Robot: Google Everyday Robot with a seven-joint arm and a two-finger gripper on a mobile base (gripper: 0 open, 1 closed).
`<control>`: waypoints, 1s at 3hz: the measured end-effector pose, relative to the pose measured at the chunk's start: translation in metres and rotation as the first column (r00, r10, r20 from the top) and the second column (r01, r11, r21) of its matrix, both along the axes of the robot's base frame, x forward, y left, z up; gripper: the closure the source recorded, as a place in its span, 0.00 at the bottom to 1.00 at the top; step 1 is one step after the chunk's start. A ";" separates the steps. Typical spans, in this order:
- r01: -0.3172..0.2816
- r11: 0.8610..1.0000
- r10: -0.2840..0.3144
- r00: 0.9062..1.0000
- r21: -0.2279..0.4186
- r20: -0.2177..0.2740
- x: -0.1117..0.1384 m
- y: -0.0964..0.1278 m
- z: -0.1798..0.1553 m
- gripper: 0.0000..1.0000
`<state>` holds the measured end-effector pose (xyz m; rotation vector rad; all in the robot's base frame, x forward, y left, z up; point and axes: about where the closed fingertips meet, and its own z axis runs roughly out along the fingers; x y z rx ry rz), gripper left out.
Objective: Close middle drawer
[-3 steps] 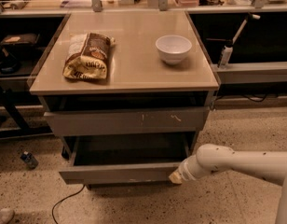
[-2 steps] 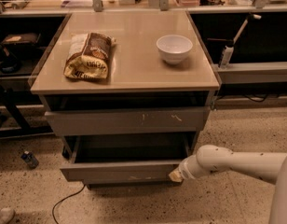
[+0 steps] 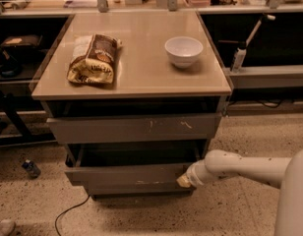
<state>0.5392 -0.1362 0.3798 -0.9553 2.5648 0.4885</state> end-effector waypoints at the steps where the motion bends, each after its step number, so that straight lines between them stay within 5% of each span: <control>1: 0.002 1.000 -0.002 1.000 -0.004 0.022 0.024 0.002 -0.006 1.00; 2: 0.002 1.000 -0.002 1.000 -0.004 0.022 0.023 0.001 -0.006 1.00; 3: -0.008 1.000 0.009 0.998 -0.013 0.055 0.056 0.006 -0.006 1.00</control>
Offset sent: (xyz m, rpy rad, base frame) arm 0.1049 0.0117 -0.0092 -0.0246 -0.1030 0.0120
